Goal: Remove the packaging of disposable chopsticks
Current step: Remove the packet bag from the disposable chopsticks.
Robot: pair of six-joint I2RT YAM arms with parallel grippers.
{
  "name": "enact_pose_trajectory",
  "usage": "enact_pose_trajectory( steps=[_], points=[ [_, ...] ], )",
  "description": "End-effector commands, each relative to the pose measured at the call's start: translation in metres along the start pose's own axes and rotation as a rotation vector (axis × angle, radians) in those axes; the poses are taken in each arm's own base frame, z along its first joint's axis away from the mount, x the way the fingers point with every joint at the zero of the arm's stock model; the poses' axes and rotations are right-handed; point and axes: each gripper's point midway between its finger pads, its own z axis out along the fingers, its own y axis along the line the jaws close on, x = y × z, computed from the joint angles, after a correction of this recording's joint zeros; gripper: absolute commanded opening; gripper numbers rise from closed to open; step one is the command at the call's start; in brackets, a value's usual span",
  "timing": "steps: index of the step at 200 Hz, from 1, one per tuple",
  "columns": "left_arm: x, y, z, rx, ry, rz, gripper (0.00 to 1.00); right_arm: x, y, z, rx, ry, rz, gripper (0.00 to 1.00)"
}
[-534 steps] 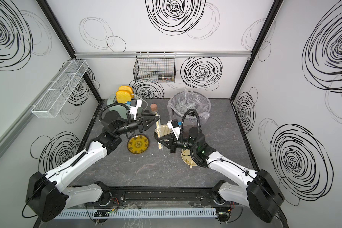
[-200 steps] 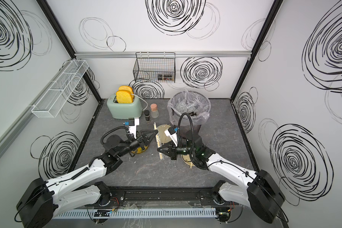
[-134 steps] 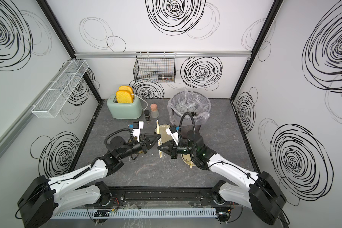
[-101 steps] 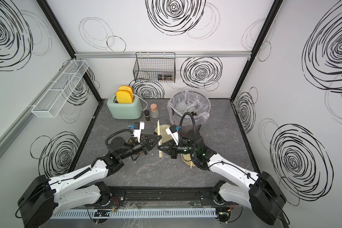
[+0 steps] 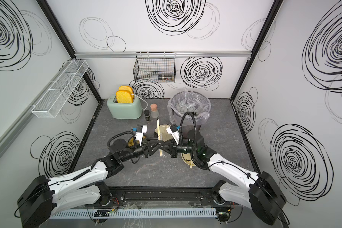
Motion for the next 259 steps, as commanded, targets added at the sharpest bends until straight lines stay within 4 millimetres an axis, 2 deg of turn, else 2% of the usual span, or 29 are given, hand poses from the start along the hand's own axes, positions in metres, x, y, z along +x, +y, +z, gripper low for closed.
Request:
enact_pose_trajectory(
  steps=[1,23,49,84,105,162,190,225,245,259],
  points=[
    [0.003,0.000,-0.001,-0.008,0.105,0.006,0.59,-0.047,0.021,-0.005,-0.038,-0.149,-0.137,0.00],
    [-0.032,-0.004,-0.003,-0.014,0.065,0.070,0.69,-0.044,0.020,-0.004,-0.040,-0.142,-0.134,0.00],
    [-0.065,-0.003,-0.003,-0.020,0.034,0.109,0.74,-0.043,0.021,-0.003,-0.045,-0.141,-0.137,0.00],
    [-0.088,-0.008,0.003,0.025,0.025,0.124,0.79,-0.042,0.021,-0.002,-0.044,-0.136,-0.141,0.00],
    [-0.093,-0.012,0.006,0.051,0.025,0.125,0.71,-0.041,0.020,-0.003,-0.037,-0.137,-0.146,0.00],
    [-0.076,-0.003,0.007,0.043,0.057,0.093,0.36,-0.047,0.019,-0.004,-0.020,-0.158,-0.159,0.00],
    [-0.060,0.002,0.005,0.036,0.074,0.061,0.29,-0.053,0.020,-0.003,-0.022,-0.171,-0.168,0.00],
    [-0.038,0.007,0.006,0.033,0.101,0.020,0.28,-0.062,0.022,-0.003,-0.025,-0.184,-0.178,0.00],
    [-0.026,0.009,0.007,0.025,0.118,0.006,0.21,-0.067,0.023,-0.003,-0.026,-0.191,-0.184,0.00],
    [-0.017,0.010,0.007,0.024,0.129,-0.003,0.21,-0.069,0.023,-0.003,-0.027,-0.194,-0.187,0.00]
  ],
)
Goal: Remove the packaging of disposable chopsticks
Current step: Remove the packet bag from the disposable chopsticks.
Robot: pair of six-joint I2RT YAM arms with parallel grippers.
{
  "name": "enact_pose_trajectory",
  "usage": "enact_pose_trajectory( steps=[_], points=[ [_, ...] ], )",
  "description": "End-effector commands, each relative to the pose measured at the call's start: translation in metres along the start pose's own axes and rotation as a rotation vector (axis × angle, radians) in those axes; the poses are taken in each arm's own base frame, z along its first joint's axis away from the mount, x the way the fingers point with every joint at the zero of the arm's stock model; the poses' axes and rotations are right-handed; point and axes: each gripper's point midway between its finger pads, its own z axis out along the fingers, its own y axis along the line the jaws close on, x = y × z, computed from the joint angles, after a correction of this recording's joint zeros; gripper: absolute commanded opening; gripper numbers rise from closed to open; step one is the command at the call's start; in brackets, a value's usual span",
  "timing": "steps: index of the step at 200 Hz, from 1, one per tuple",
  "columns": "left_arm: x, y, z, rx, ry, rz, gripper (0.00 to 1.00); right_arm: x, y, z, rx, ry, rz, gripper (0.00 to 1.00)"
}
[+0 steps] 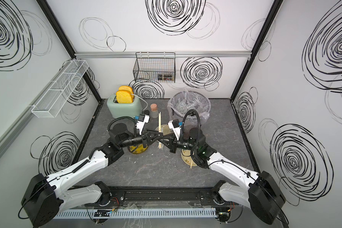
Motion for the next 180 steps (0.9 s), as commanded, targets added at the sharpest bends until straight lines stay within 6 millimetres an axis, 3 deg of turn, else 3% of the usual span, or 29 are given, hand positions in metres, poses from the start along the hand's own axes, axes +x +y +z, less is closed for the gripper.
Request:
enact_pose_trajectory(
  steps=[1,23,40,61,78,104,139,180],
  points=[
    [0.015,0.001,0.001,-0.001,0.012,-0.025,0.21,-0.040,0.019,0.000,-0.046,-0.097,-0.094,0.00],
    [0.026,0.000,0.003,-0.002,0.029,-0.036,0.21,-0.042,0.019,-0.001,-0.046,-0.102,-0.096,0.00],
    [0.025,-0.001,0.001,-0.007,0.021,-0.031,0.26,-0.038,0.018,0.001,-0.048,-0.092,-0.093,0.00],
    [0.005,-0.004,-0.006,-0.027,-0.020,0.011,0.38,-0.031,0.015,0.002,-0.044,-0.069,-0.083,0.00],
    [-0.018,-0.006,-0.014,-0.042,-0.057,0.049,0.62,-0.023,0.014,0.003,-0.047,-0.046,-0.077,0.00],
    [-0.052,-0.010,-0.025,-0.035,-0.105,0.094,0.72,-0.014,0.014,0.003,-0.050,-0.028,-0.067,0.00],
    [-0.079,-0.013,-0.028,-0.015,-0.111,0.130,0.76,-0.005,0.015,0.006,-0.053,-0.004,-0.061,0.00],
    [-0.087,-0.014,-0.023,-0.014,-0.085,0.165,0.73,-0.002,0.014,0.009,-0.056,0.009,-0.060,0.00]
  ],
)
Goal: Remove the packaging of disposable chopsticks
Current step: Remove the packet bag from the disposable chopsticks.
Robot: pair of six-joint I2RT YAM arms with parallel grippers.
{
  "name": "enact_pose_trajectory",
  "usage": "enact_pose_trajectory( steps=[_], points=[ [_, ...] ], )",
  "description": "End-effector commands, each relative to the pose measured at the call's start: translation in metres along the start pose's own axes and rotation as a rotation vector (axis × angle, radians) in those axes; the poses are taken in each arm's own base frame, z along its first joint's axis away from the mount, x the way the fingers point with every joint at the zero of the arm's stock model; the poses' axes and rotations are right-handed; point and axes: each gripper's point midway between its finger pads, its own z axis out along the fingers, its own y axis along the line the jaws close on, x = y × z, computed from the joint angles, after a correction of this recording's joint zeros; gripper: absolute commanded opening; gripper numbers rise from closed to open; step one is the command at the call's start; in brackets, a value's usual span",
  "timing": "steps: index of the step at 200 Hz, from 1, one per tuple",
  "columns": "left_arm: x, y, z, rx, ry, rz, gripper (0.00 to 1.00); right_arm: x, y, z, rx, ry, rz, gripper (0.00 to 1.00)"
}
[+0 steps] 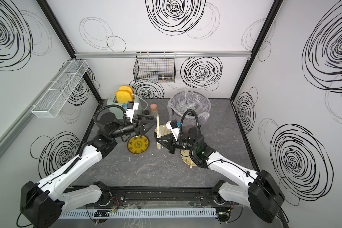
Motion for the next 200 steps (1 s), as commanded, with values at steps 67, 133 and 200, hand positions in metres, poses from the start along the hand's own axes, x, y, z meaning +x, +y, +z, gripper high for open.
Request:
enact_pose_trajectory(
  steps=[67,133,200],
  points=[
    [0.000,-0.003,0.009,0.053,0.047,0.046,0.48,-0.002,0.003,0.010,-0.031,0.012,-0.025,0.00],
    [0.006,0.004,0.012,0.037,0.057,0.038,0.00,-0.002,-0.002,0.014,-0.022,0.026,-0.016,0.00],
    [-0.004,0.018,0.004,-0.025,-0.004,0.013,0.00,0.027,-0.025,0.007,0.004,0.064,0.099,0.37]
  ],
)
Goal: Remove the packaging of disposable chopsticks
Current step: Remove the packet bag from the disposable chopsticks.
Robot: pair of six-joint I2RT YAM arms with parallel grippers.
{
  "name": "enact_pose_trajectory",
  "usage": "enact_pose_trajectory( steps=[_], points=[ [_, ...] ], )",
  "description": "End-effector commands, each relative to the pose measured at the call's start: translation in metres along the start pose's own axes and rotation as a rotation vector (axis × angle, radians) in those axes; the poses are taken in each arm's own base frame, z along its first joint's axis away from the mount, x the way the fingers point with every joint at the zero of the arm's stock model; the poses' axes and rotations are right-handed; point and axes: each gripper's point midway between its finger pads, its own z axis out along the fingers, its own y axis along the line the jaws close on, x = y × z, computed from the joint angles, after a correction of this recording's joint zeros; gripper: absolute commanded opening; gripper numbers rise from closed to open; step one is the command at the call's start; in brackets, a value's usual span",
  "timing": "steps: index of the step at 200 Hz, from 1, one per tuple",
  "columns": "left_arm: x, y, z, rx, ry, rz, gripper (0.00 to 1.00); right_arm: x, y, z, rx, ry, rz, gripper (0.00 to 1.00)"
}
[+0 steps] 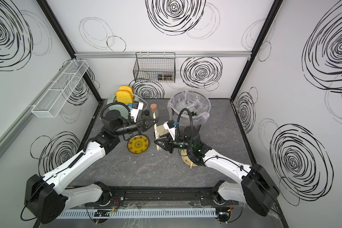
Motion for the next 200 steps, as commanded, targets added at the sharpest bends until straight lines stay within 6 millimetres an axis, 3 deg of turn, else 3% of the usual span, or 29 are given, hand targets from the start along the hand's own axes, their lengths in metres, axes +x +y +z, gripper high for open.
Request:
enact_pose_trajectory(
  steps=[1,39,98,165,200],
  points=[
    [-0.016,0.000,-0.006,-0.005,-0.062,0.019,0.00,0.010,-0.003,-0.002,-0.025,0.010,0.038,0.37],
    [-0.014,0.003,-0.007,0.000,-0.068,0.007,0.00,0.025,-0.004,-0.005,-0.032,0.041,0.065,0.36],
    [-0.017,0.013,-0.015,-0.016,-0.105,-0.010,0.00,0.040,-0.007,-0.003,-0.043,0.083,0.085,0.24],
    [-0.018,0.016,-0.019,-0.020,-0.115,-0.011,0.00,0.060,-0.007,-0.001,-0.052,0.128,0.110,0.00],
    [-0.018,0.017,-0.020,-0.024,-0.115,-0.009,0.00,0.071,-0.008,-0.002,-0.042,0.147,0.122,0.00]
  ],
)
